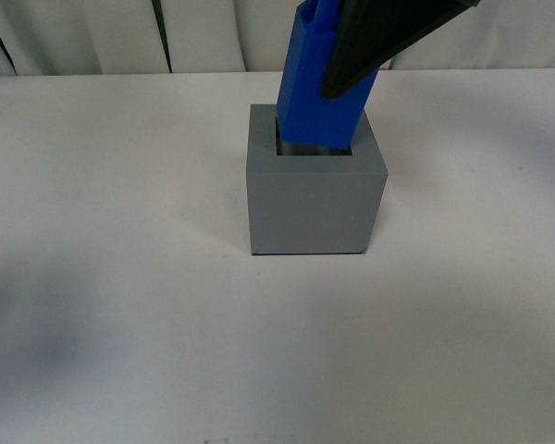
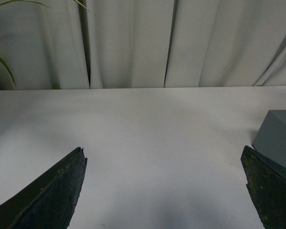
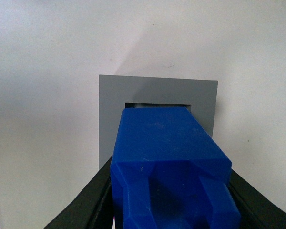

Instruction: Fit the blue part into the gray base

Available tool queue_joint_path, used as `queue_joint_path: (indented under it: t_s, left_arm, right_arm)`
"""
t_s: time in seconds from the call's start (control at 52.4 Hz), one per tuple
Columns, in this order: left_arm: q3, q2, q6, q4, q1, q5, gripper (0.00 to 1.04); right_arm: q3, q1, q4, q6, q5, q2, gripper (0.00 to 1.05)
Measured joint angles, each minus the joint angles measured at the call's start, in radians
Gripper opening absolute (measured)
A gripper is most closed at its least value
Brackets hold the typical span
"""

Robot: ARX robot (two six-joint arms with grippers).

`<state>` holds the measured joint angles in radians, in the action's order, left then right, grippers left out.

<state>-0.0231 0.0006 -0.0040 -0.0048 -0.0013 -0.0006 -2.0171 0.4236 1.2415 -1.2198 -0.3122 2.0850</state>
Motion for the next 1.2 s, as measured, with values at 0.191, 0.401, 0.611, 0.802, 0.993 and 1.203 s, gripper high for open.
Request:
queue_joint_path:
  t_s: [0.191,0.401,0.611,0.802,0.993,1.203]
  left_arm:
    - [0.0,0.0,0.0,0.0,0.0,0.0,0.99]
    - [0.0,0.0,0.0,0.0,0.0,0.0,0.99]
    - [0.0,0.0,0.0,0.0,0.0,0.0,0.99]
    - [0.0,0.0,0.0,0.0,0.0,0.0,0.99]
    - [0.0,0.0,0.0,0.0,0.0,0.0,0.99]
    - [0.0,0.0,0.0,0.0,0.0,0.0,0.99]
  right_arm:
    - [0.009,0.011,-0.013,0.014,0.01,0.0,0.47]
    - [0.022,0.014,-0.019,0.018,0.022,0.0,0.47]
    - [0.04,0.014,-0.032,0.02,0.027,0.0,0.47]
    - [0.058,0.014,-0.04,0.021,0.028,0.0,0.47]
    - [0.059,0.014,-0.04,0.025,0.026,0.0,0.61]
    - [0.051,0.008,-0.037,0.04,0.003,0.0,0.92]
